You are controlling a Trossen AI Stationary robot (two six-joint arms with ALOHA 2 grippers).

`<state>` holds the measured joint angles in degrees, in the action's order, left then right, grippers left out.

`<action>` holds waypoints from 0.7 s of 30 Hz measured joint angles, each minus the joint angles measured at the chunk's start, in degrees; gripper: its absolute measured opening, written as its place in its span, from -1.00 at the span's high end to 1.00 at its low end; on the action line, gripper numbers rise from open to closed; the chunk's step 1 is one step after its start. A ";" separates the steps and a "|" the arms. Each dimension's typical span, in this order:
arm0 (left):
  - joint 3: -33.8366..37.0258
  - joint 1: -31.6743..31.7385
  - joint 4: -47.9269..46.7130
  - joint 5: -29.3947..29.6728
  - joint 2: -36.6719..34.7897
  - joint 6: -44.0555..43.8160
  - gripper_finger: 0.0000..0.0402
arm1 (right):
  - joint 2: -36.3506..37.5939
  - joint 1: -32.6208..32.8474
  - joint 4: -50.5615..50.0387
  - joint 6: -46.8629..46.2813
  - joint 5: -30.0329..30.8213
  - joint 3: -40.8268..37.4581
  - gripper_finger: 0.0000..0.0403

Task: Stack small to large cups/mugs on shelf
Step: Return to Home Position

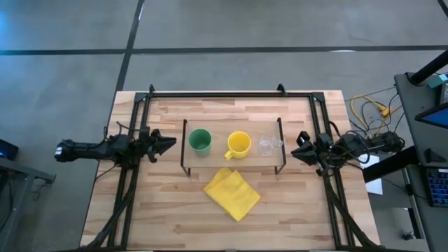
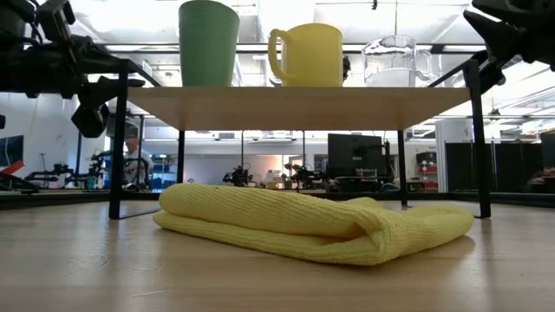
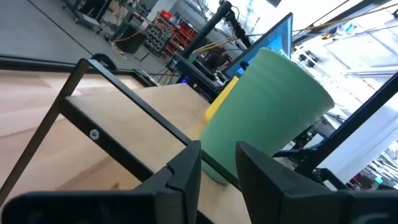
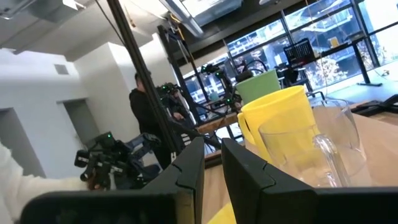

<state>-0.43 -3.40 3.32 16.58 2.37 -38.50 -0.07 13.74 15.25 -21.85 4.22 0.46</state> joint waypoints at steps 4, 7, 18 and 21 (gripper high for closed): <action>0.03 0.00 -0.03 0.00 0.09 -0.07 0.57 | -0.05 0.00 -0.01 -0.36 0.29 0.01 0.74; 0.04 0.00 0.07 0.02 0.13 -0.09 0.57 | -0.05 0.00 -0.03 -0.96 0.29 0.03 0.74; 0.11 -0.04 0.59 0.15 0.78 -0.09 0.57 | -0.05 0.00 -0.02 -0.72 0.29 0.06 0.74; 0.13 -0.04 0.69 0.15 0.85 -0.09 0.57 | -0.05 0.00 -0.02 -0.72 0.30 0.06 0.74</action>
<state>-0.30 -3.44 4.01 16.73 3.22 -38.59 -0.12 13.74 15.23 -22.57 4.52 0.51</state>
